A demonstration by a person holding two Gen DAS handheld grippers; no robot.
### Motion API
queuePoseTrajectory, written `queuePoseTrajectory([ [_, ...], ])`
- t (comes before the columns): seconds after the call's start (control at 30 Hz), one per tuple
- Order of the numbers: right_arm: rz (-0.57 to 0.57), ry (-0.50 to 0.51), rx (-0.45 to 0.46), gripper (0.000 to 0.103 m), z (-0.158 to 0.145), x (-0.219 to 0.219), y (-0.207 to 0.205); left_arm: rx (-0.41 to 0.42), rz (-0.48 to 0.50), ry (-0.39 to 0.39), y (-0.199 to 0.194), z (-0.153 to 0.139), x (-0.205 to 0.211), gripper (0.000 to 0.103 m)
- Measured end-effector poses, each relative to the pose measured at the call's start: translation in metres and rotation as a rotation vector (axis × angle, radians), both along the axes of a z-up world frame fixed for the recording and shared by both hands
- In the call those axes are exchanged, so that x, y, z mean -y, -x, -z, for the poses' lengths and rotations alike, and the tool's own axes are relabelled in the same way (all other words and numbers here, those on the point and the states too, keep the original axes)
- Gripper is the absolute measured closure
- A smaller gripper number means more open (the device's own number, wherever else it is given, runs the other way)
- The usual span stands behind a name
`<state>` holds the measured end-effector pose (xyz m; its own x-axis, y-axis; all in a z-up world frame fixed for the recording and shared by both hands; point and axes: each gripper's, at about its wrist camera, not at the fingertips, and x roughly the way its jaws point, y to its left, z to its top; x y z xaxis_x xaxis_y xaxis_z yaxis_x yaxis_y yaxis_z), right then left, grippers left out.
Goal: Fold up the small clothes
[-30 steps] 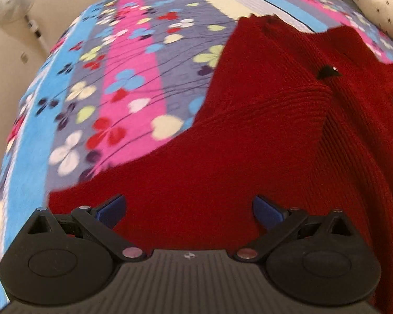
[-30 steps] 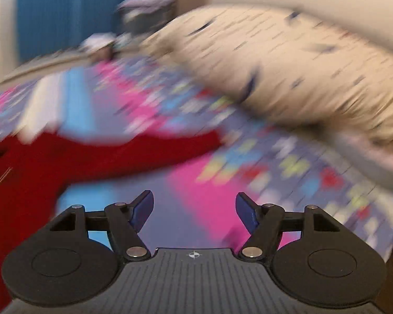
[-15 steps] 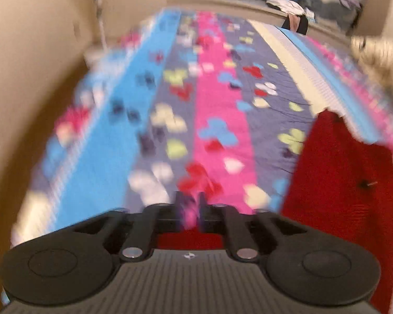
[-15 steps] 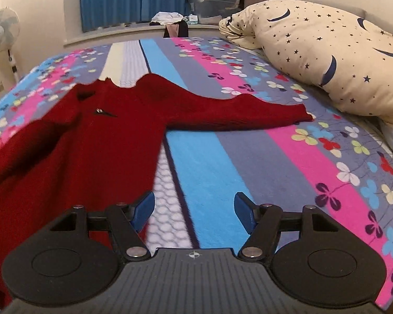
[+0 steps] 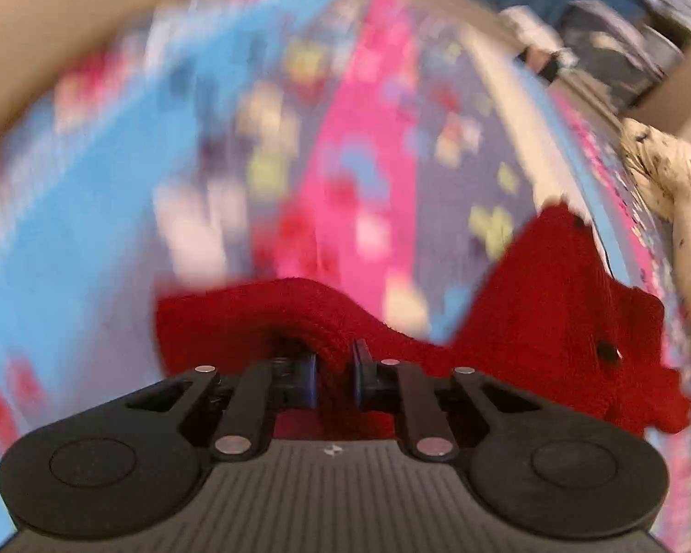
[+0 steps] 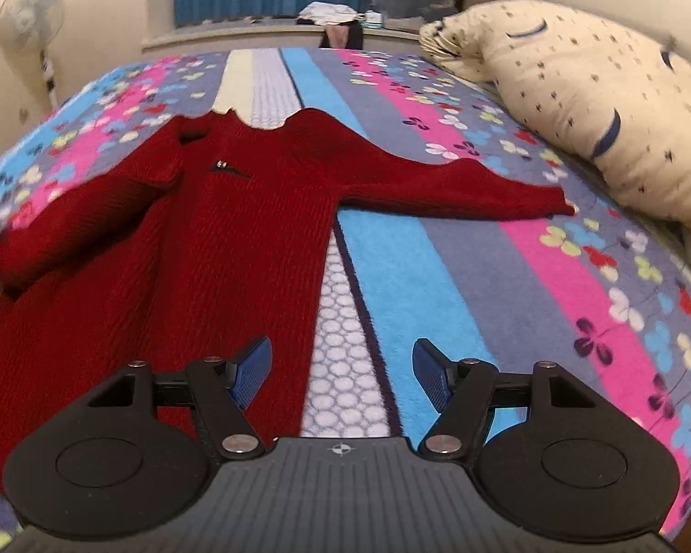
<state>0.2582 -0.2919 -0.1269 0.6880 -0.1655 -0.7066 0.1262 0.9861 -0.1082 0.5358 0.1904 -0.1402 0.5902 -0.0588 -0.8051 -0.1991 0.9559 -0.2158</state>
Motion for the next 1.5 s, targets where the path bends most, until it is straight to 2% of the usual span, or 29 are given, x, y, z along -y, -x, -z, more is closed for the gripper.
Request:
queuePoseTrajectory([
  [0.07,-0.006,0.023,-0.006,0.033,0.004,-0.003,-0.002,0.066,-0.093,-0.134,-0.011,-0.037,-0.037,0.088],
  [0.13,0.006,-0.001,-0.016,0.033,0.007,-0.004,-0.006,0.106,-0.306,-0.235,-0.015,-0.066,-0.096,0.085],
  [0.17,0.007,-0.020,-0.019,0.033,0.008,-0.004,-0.008,0.116,-0.435,-0.279,-0.015,-0.074,-0.127,0.079],
  [0.2,0.004,-0.035,-0.022,0.033,0.009,-0.005,-0.009,0.107,-0.505,-0.270,-0.011,-0.078,-0.150,0.067],
  [0.23,-0.001,-0.048,-0.031,0.033,0.011,-0.006,-0.010,0.094,-0.554,-0.224,-0.006,-0.079,-0.170,0.051],
  [0.27,-0.004,-0.053,-0.043,0.033,0.013,-0.007,-0.010,0.085,-0.558,-0.173,0.002,-0.077,-0.181,0.040],
  [0.3,-0.007,-0.056,-0.056,0.032,0.015,-0.008,-0.010,0.083,-0.541,-0.139,0.011,-0.073,-0.185,0.018],
  [0.33,-0.009,-0.060,-0.066,0.032,0.016,-0.009,-0.008,0.084,-0.530,-0.130,0.024,-0.068,-0.181,0.006],
  [0.4,-0.011,-0.068,-0.072,0.032,0.016,-0.010,0.001,0.072,-0.462,-0.130,0.053,-0.050,-0.163,0.002],
  [0.43,-0.008,-0.068,-0.073,0.031,0.015,-0.009,0.007,0.033,-0.401,-0.118,0.068,-0.038,-0.151,0.002],
  [0.5,-0.004,-0.068,-0.079,0.031,0.013,-0.009,0.022,-0.038,-0.281,-0.109,0.105,-0.015,-0.118,0.002],
  [0.6,-0.048,-0.082,-0.099,0.030,0.013,-0.017,0.052,-0.065,-0.113,-0.095,0.177,0.005,-0.056,0.002],
  [0.73,-0.118,-0.084,-0.083,0.028,0.018,-0.036,0.081,-0.085,0.060,-0.085,0.258,0.010,0.018,0.002],
  [0.83,-0.160,-0.052,-0.059,0.022,0.026,-0.055,0.084,-0.078,0.159,-0.100,0.295,0.015,0.065,0.000],
  [0.93,-0.202,0.068,-0.083,0.020,0.048,-0.078,0.072,-0.105,0.220,-0.111,0.303,0.023,0.098,0.000],
  [1.0,-0.183,0.181,-0.101,0.020,0.065,-0.086,0.056,-0.109,0.252,-0.113,0.304,0.025,0.111,0.000],
  [1.03,-0.158,0.204,-0.098,0.021,0.068,-0.084,0.047,-0.111,0.272,-0.118,0.303,0.026,0.118,0.000],
  [1.07,-0.115,0.177,-0.066,0.021,0.062,-0.076,0.039,-0.110,0.293,-0.131,0.302,0.028,0.126,0.000],
  [1.17,0.019,0.000,0.061,0.021,0.029,-0.043,0.026,-0.096,0.358,-0.176,0.301,0.032,0.144,0.000],
  [1.27,0.056,-0.012,0.113,0.021,0.011,-0.021,0.014,-0.108,0.408,-0.186,0.290,0.040,0.159,0.000],
  [1.4,0.057,-0.034,0.117,0.021,0.007,-0.007,0.003,-0.107,0.429,-0.137,0.277,0.046,0.171,0.000],
  [1.47,0.075,-0.055,0.131,0.021,0.003,-0.002,-0.001,-0.093,0.469,-0.095,0.274,0.046,0.177,0.000],
  [1.5,0.086,-0.061,0.142,0.021,0.002,0.000,-0.003,-0.087,0.504,-0.097,0.274,0.047,0.180,0.000],
])
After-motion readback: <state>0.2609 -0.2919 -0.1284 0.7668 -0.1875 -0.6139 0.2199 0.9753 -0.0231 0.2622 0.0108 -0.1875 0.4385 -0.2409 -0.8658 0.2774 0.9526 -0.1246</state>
